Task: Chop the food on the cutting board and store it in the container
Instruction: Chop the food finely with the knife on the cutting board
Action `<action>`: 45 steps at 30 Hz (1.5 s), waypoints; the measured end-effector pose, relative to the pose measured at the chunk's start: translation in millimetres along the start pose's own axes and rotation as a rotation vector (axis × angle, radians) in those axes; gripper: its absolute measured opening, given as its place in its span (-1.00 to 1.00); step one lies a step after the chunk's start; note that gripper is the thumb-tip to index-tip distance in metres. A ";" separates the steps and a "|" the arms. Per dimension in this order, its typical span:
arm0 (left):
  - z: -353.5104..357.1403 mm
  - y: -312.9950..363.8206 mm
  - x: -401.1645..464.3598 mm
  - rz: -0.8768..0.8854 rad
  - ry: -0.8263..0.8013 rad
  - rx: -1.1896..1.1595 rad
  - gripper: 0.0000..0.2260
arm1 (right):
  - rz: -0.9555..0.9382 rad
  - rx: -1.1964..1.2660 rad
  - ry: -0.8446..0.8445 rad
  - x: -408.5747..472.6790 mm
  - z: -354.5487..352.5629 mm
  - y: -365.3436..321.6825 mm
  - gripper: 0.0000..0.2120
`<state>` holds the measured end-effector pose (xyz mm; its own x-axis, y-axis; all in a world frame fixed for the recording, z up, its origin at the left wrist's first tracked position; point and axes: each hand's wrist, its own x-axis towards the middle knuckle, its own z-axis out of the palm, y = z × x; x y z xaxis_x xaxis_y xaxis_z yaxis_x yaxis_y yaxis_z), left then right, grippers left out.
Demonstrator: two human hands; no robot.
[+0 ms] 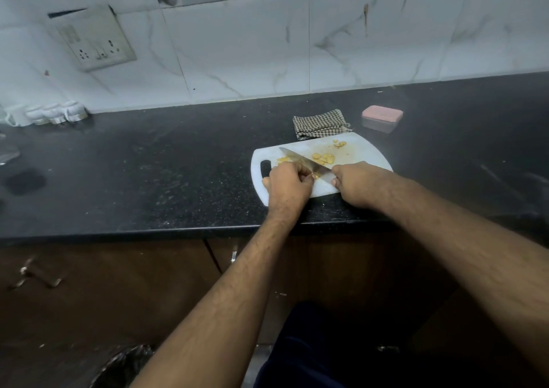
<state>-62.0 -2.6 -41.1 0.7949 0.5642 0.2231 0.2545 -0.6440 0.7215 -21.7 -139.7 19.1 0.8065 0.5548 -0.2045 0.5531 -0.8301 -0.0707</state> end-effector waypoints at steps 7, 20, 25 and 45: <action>0.2 -2.3 0.0 -0.021 0.043 -0.024 -0.87 | 0.004 0.075 0.030 -5.1 5.4 5.7 -0.75; 1.5 -1.9 0.9 0.008 0.030 -0.012 -0.92 | -0.019 0.064 0.026 -2.6 5.8 8.5 -0.88; 2.2 -2.8 1.6 0.013 0.023 -0.015 -0.92 | -0.029 0.059 0.008 -0.6 3.9 8.9 -0.87; 2.8 -3.7 2.4 0.027 0.031 0.015 -0.93 | -0.018 0.044 0.011 1.0 5.5 8.2 -0.77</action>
<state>-59.5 -0.3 -45.0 0.7842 0.5622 0.2627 0.2415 -0.6665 0.7053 -17.5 -146.2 13.0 0.7988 0.5700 -0.1925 0.5579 -0.8216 -0.1173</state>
